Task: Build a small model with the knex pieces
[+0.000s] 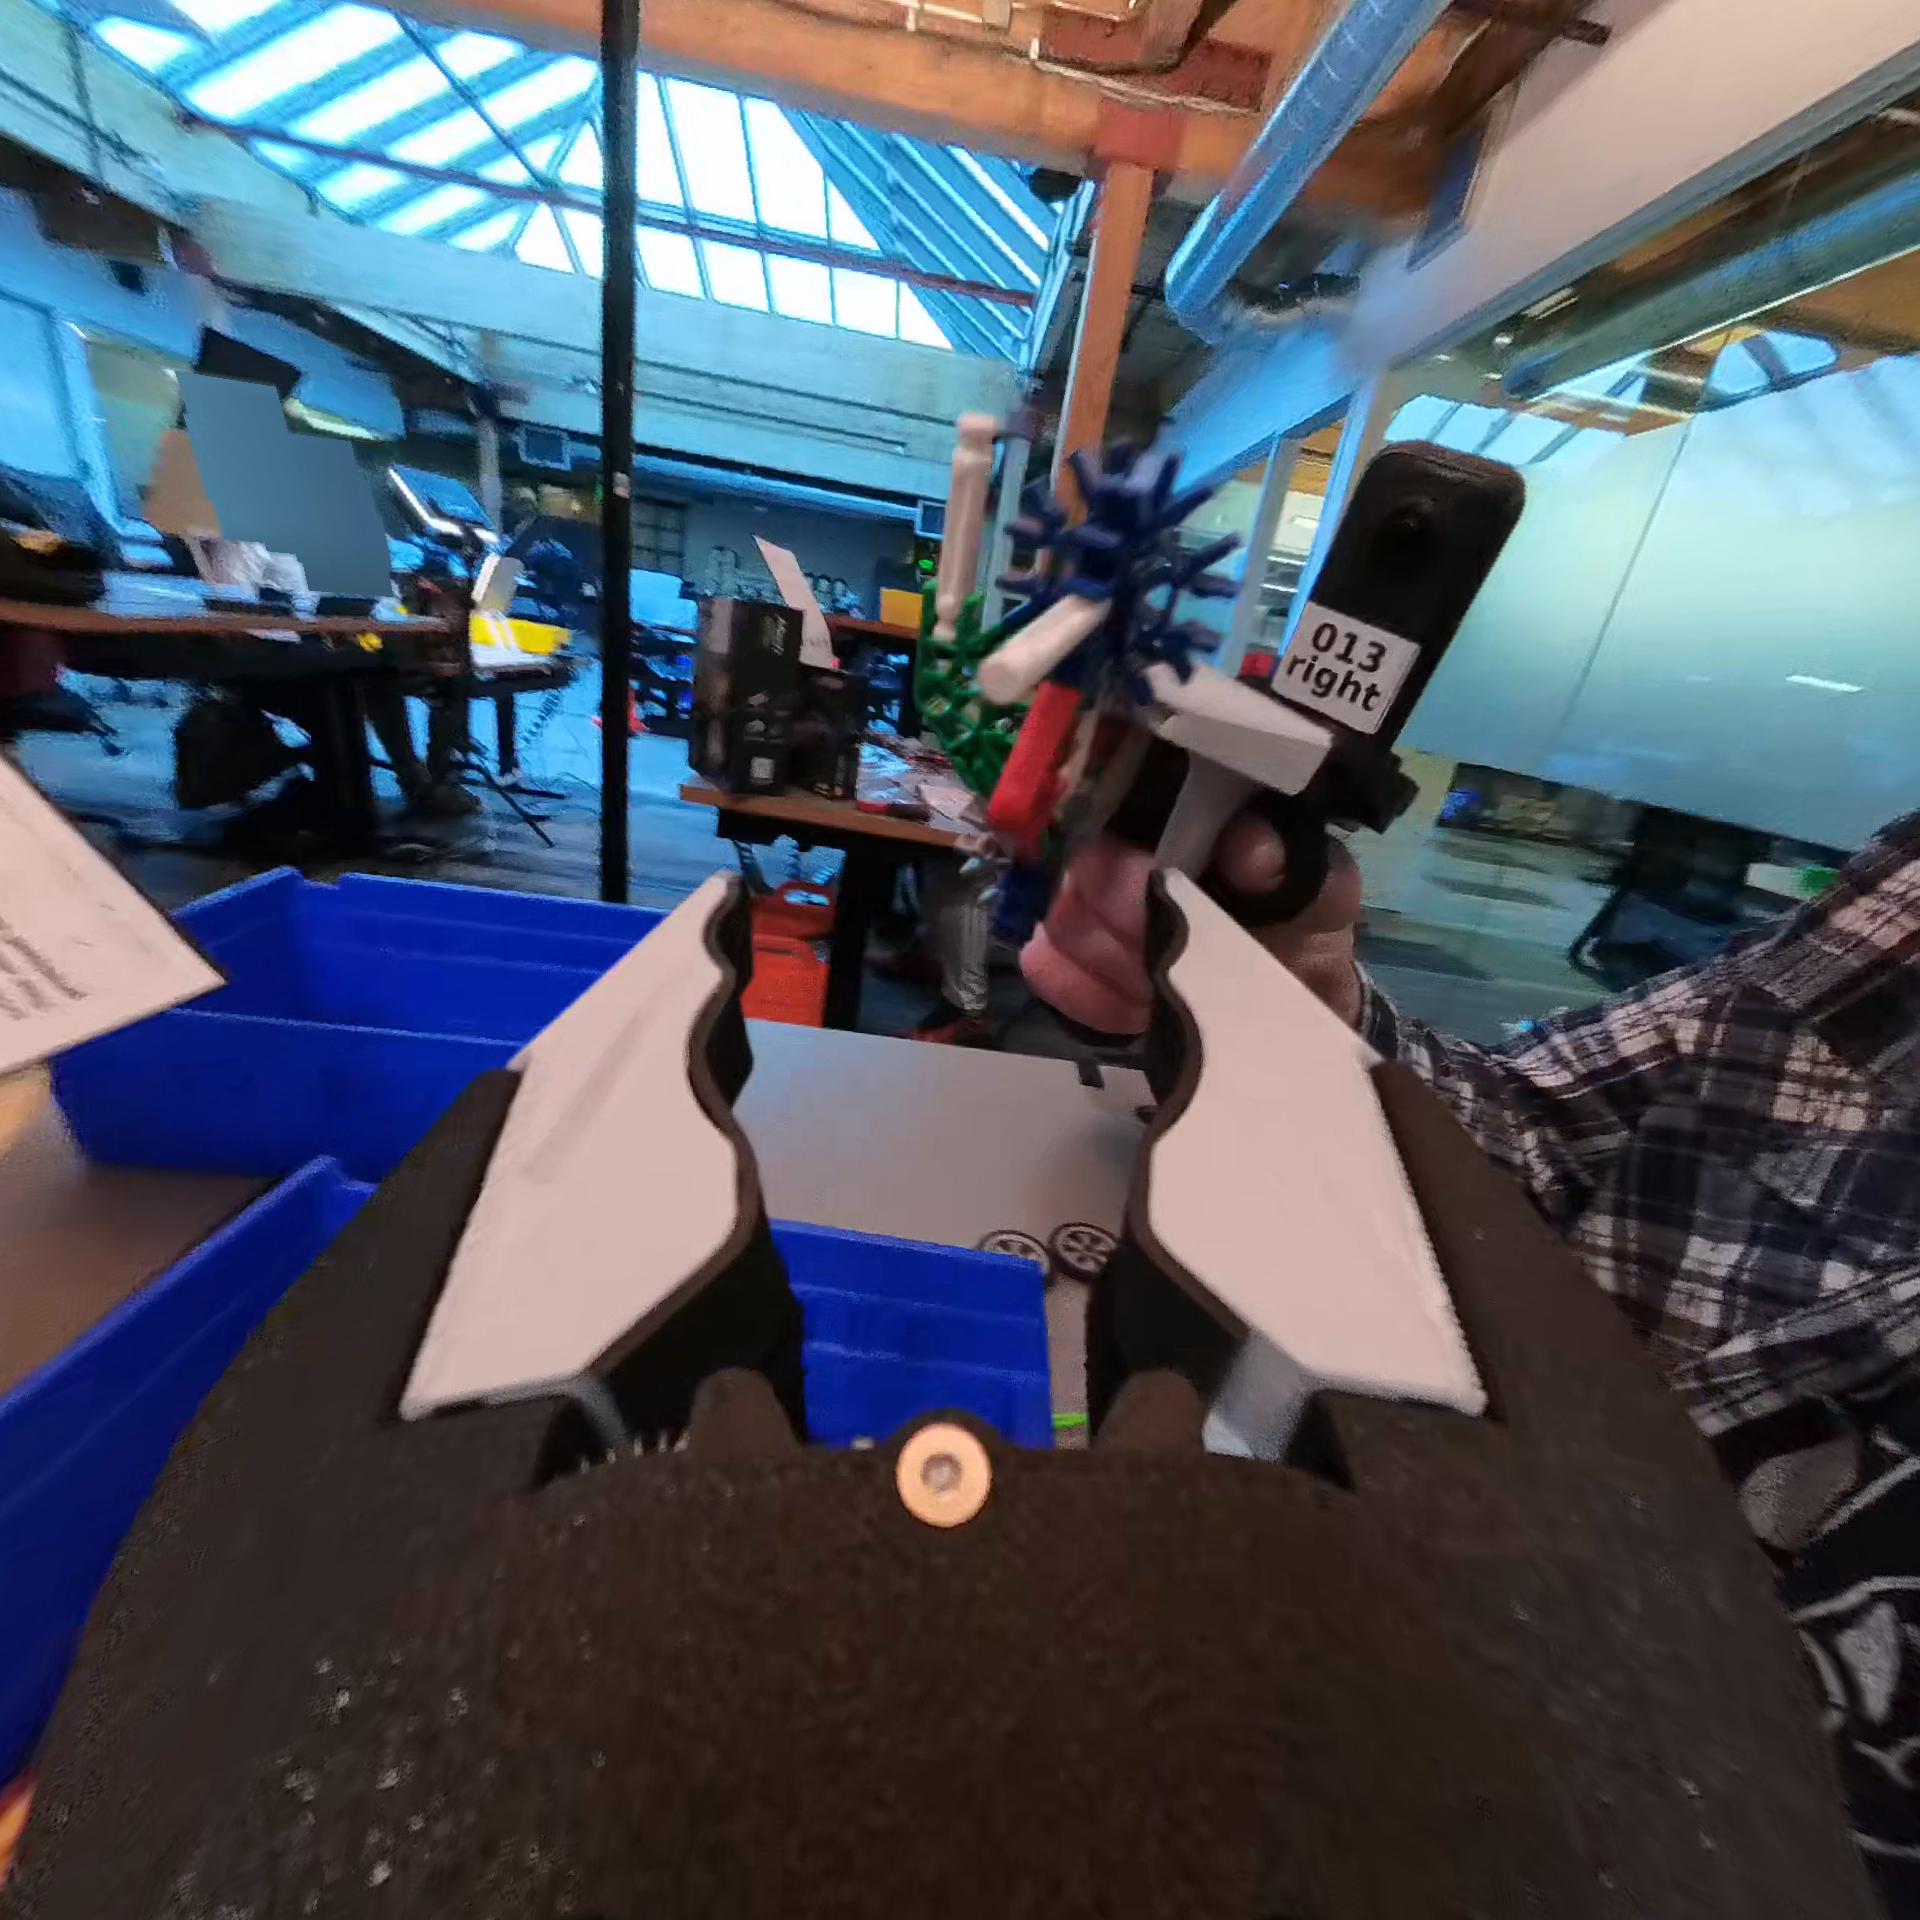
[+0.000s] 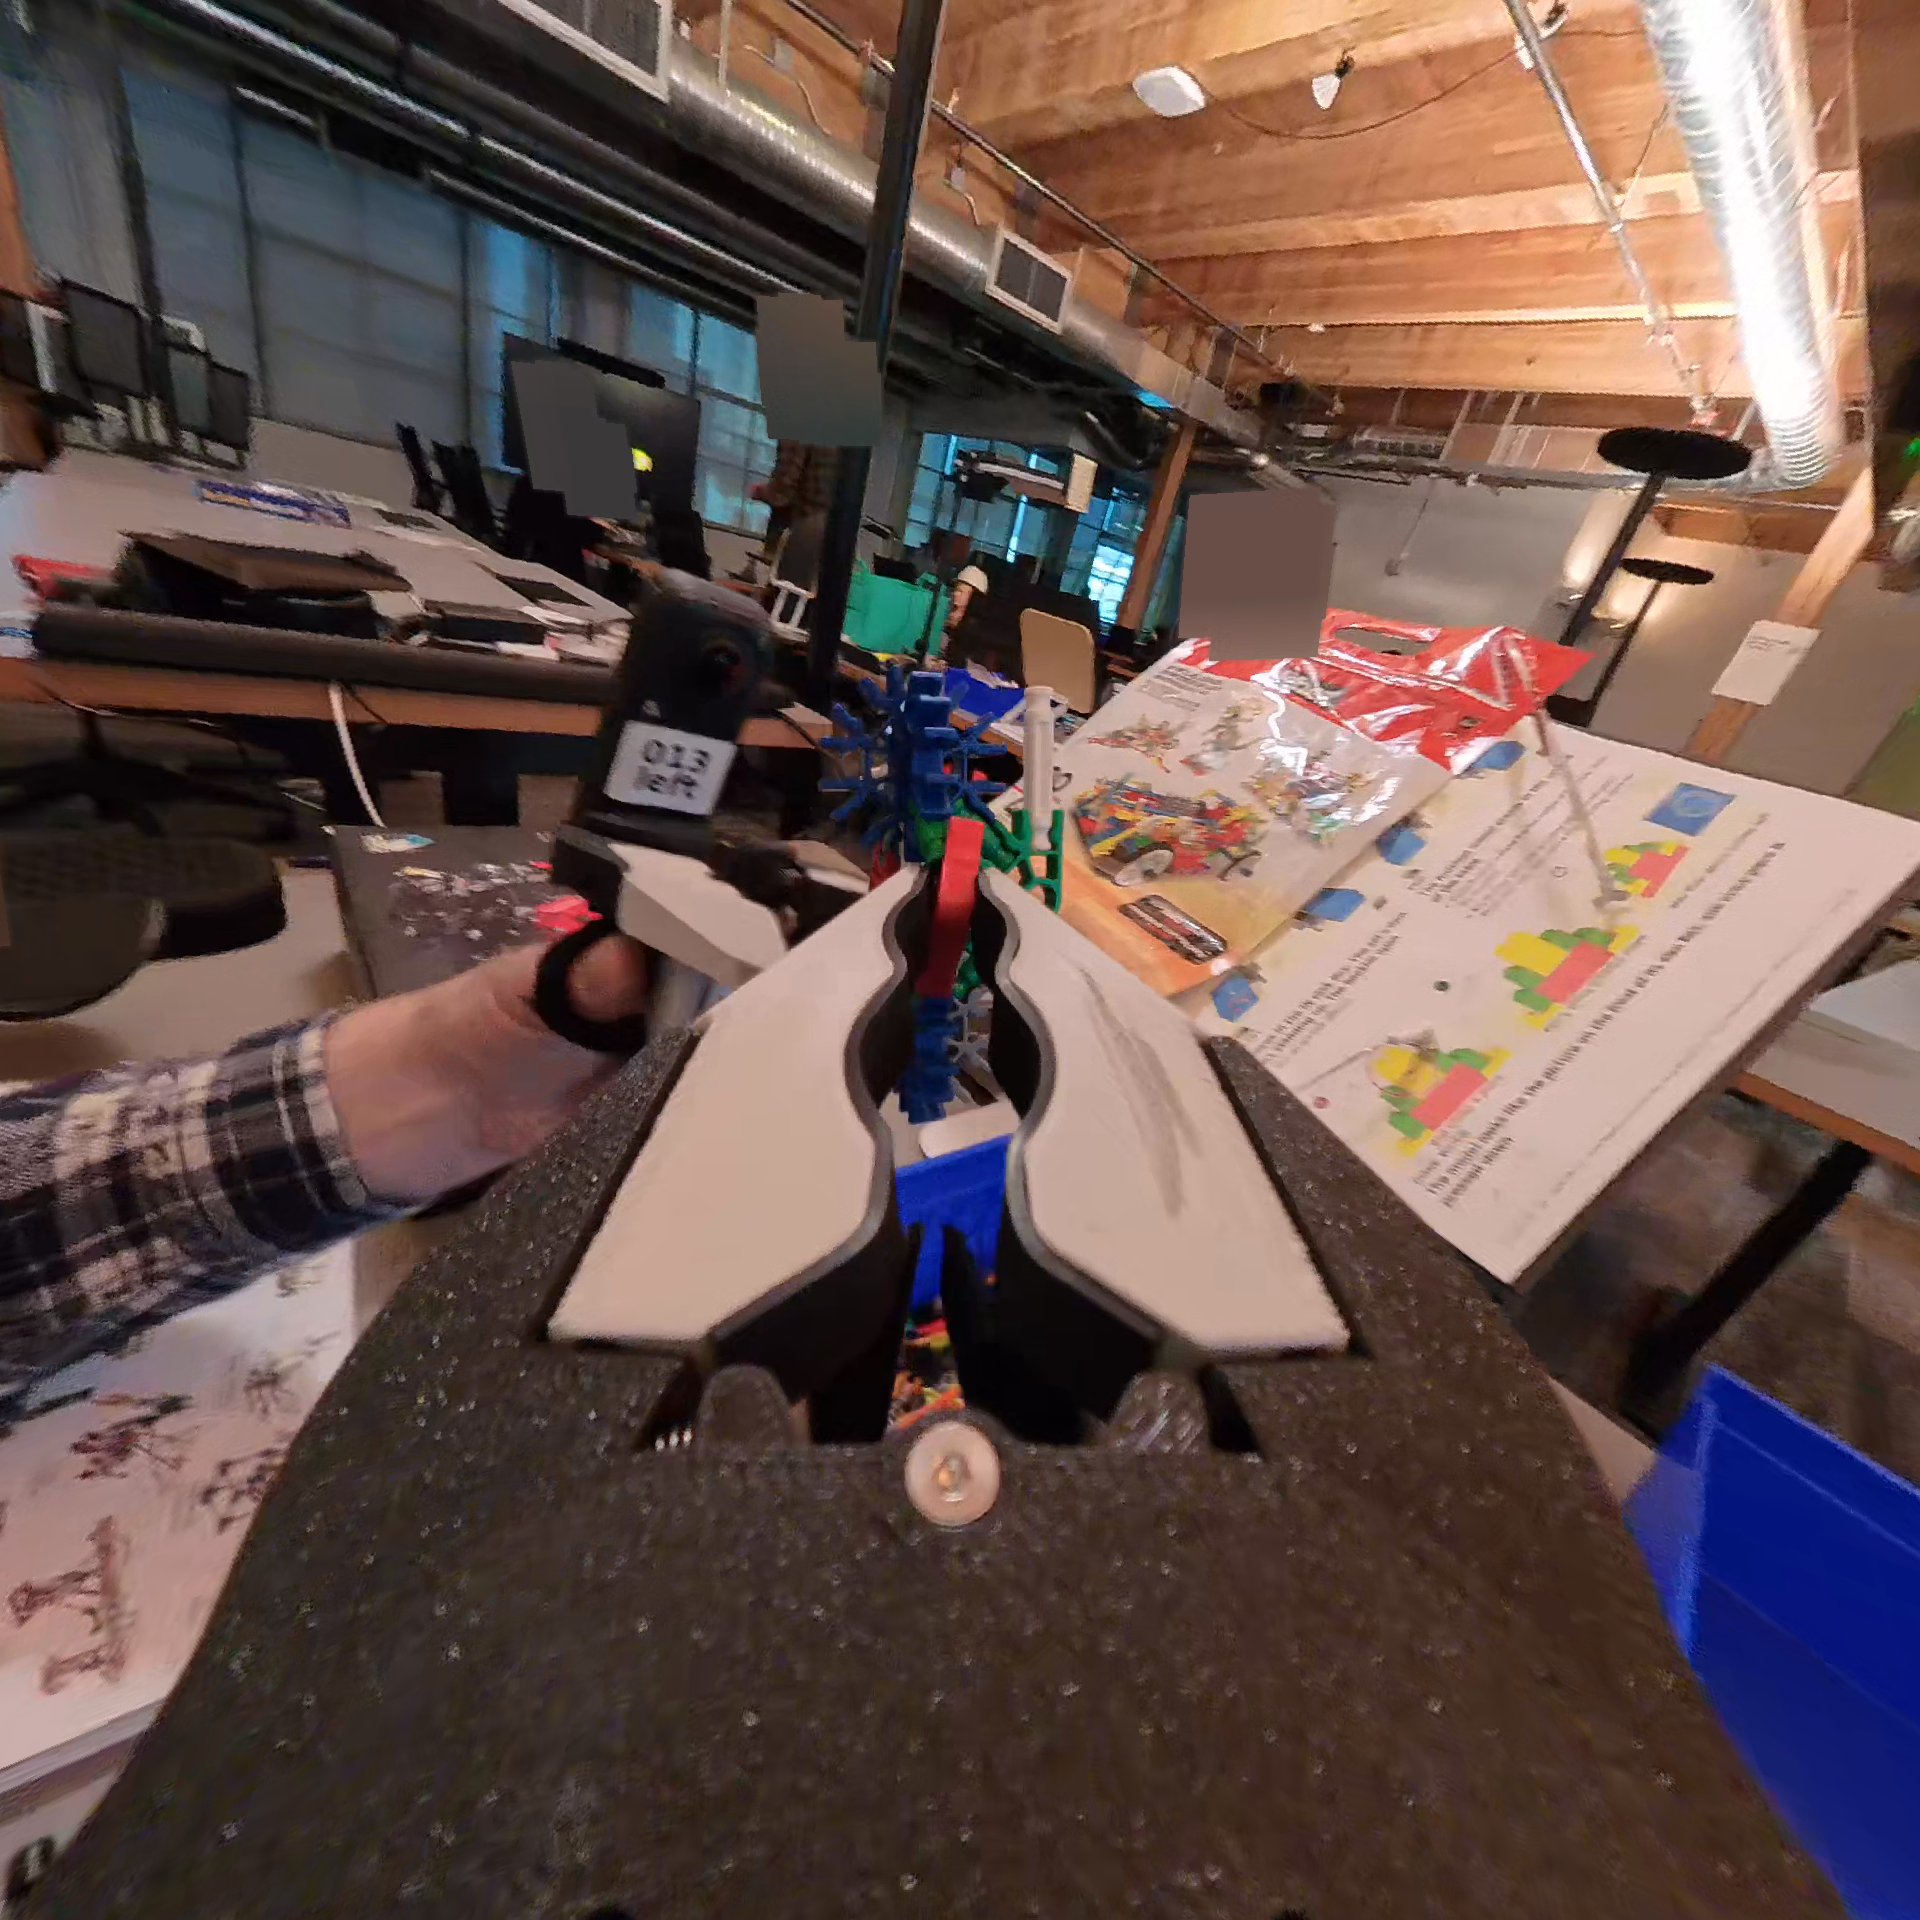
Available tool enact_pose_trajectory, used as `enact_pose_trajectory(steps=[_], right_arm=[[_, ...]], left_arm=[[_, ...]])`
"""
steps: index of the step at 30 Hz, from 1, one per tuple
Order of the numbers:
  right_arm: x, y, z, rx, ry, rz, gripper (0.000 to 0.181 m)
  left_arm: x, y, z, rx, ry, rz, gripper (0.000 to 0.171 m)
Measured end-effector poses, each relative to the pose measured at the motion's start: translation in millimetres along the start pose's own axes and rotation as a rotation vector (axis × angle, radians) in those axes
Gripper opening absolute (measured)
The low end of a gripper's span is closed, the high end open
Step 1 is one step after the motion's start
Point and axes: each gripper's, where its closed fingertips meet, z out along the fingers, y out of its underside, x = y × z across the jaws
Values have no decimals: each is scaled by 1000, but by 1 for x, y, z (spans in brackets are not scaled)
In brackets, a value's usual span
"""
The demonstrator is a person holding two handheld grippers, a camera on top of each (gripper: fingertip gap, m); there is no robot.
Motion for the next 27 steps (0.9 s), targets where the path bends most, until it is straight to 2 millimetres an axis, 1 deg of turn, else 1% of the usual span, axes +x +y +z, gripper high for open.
enact_pose_trajectory(steps=[2, 3, 4, 6, 7, 9, 10, 11, 12, 15, 17, 19, 20, 25, 26, 27], right_arm=[[5, 6, -1, -36, -9, -5, 6], [4, 11, 0, -63, -32, 5, 5], [3, 16, 1, -88, -55, 3, 5], [-5, 24, 2, -135, -100, -27, 5], [-10, 27, 3, -150, -120, -44, 5], [-17, 30, 6, -178, -140, -81, 4], [-17, 30, 6, -185, -139, -96, 4], [-18, 29, 6, -182, -147, -98, 4], [-20, 27, 5, -180, -160, -94, 4], [-24, 23, 5, -173, -158, -122, 4], [-25, 19, 5, -144, -151, -109, 3], [-25, 18, 4, -117, -137, -96, 3], [-25, 18, 4, -101, -131, -87, 3], [-28, 14, 1, -70, -118, -110, 3], [-28, 15, 1, -76, -129, -93, 3], [-28, 15, 1, -73, -147, -38, 3]], left_arm=[[1, -14, -8, 47, -26, 59, 78], [3, -19, -10, 51, -49, 104, 83], [5, -21, -9, 30, -86, 159, 90], [5, -21, -6, -29, -175, 295, 94], [6, -16, -4, -79, -194, 344, 90], [10, -8, -2, -129, -178, 381, 67], [16, -7, -2, -120, -129, 359, 54], [16, -11, -4, -89, -115, 332, 47], [18, -13, -5, -63, -90, 314, 44], [22, -19, -5, 3, -45, 246, 42], [24, -21, -5, 37, -17, 202, 41], [24, -21, -5, 48, -4, 178, 41], [25, -22, -5, 59, 14, 165, 37], [29, -23, -4, 78, 60, 126, 35], [29, -21, -5, 72, 62, 130, 34], [29, -22, -5, 71, 57, 141, 34]])
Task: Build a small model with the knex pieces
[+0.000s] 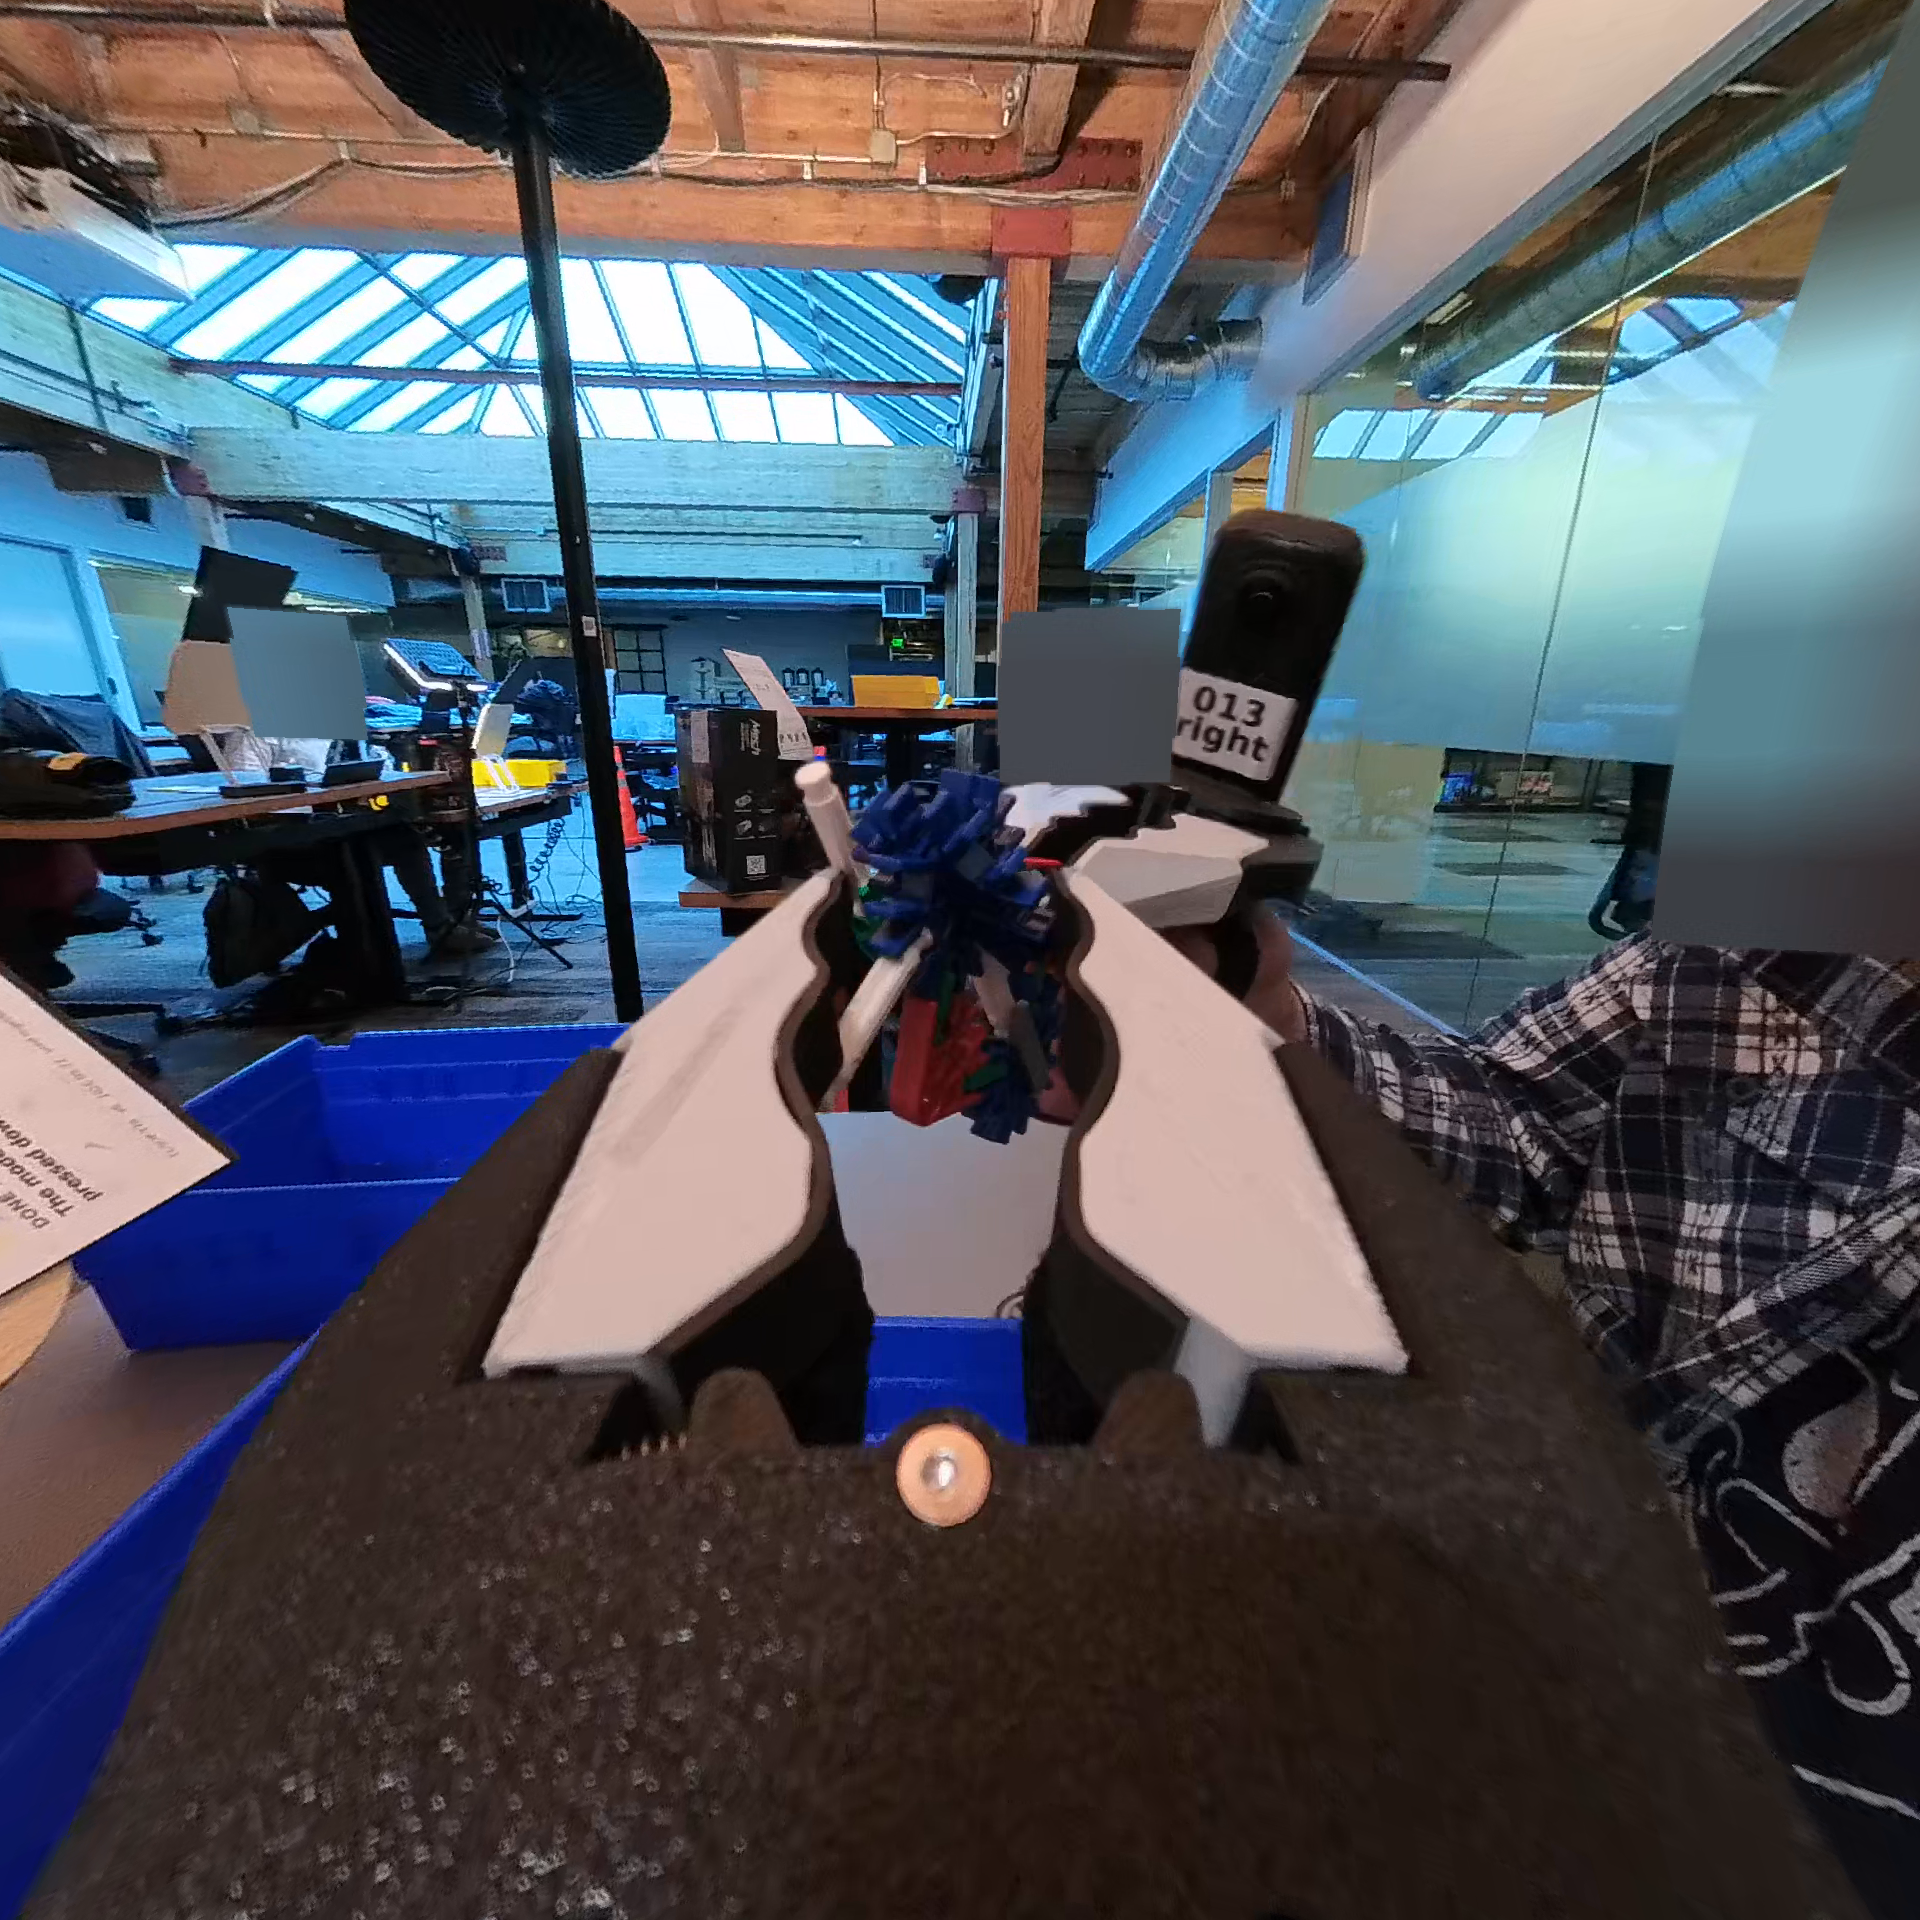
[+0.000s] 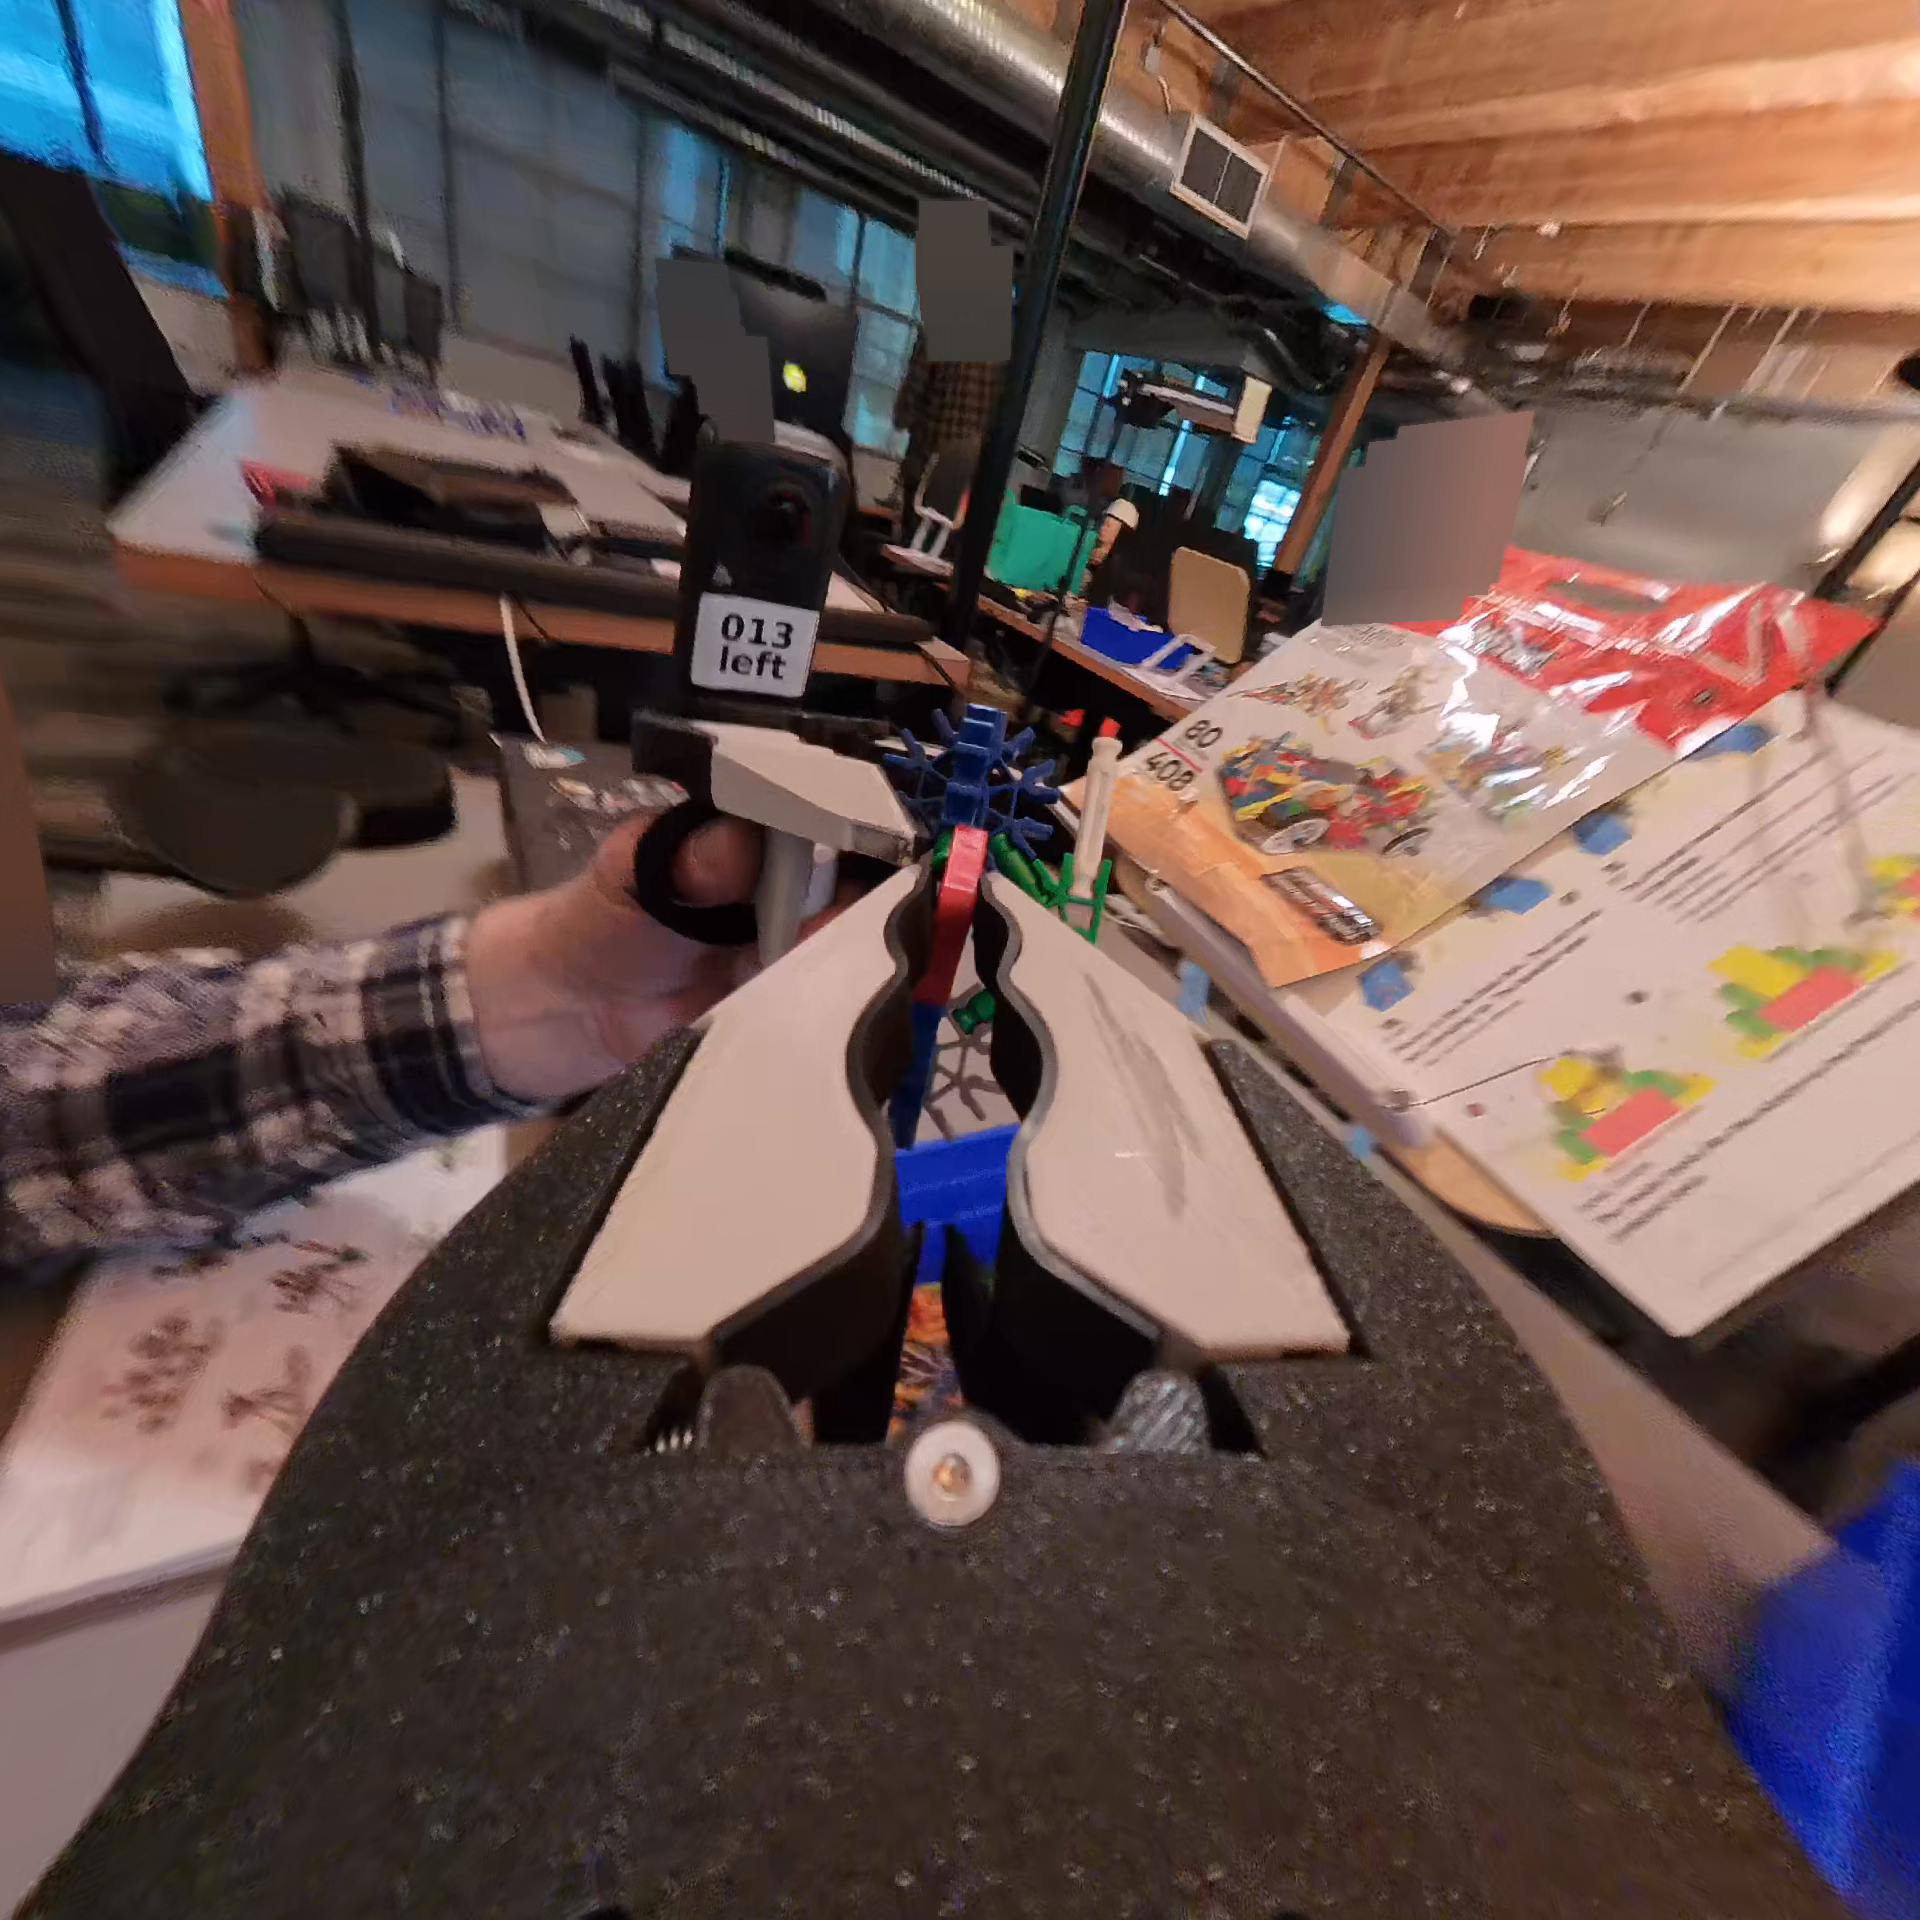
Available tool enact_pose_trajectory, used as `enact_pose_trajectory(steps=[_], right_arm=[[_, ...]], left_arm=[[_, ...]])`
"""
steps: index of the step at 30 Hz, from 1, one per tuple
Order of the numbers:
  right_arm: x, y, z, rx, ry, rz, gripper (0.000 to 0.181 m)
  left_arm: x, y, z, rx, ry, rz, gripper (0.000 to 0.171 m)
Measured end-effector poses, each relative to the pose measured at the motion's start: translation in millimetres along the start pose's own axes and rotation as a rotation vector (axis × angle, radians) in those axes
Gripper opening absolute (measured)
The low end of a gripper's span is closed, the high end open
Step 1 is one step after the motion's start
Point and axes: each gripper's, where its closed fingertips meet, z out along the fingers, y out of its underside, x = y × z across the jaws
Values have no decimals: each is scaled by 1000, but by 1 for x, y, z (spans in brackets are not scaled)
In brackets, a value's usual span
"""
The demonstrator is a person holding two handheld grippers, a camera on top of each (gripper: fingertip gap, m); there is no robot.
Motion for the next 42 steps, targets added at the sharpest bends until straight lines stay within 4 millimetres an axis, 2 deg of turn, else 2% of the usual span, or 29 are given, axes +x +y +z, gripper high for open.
enact_pose_trajectory(steps=[2, 8, 12, 18, 25, 27, 30, 33, 36, 39, 42], right_arm=[[1, 0, 0, 23, -23, 91, 4], [-5, -5, -3, 55, -26, 12, 3], [-18, -9, -9, 103, -181, 122, 5], [-52, -15, -21, 153, -483, 242, 4], [-71, -20, -26, 234, -625, 312, 4], [-70, -18, -24, 246, -626, 325, 4], [-79, -21, -25, 282, -691, 361, 4], [-53, -17, -13, 248, -488, 345, 3], [-39, -16, -19, 271, -503, 415, 4], [-30, -15, -21, 279, -443, 385, 4], [-23, -13, -19, 259, -403, 380, 5]], left_arm=[[0, 0, 0, -20, -30, 38, 34], [7, -3, 1, 12, 22, 24, 33], [21, -3, 1, 2, 95, 55, 33], [56, -2, -3, -63, 259, 125, 34], [72, -1, -8, -6, 407, 69, 34], [69, 0, -10, 15, 422, 34, 34], [65, -2, -12, 97, 468, -47, 34], [41, -3, -16, 136, 379, -86, 34], [25, -2, -13, 121, 270, -72, 34], [1, -2, -18, 146, 175, -116, 34], [-11, 1, -23, 145, 134, -139, 34]])
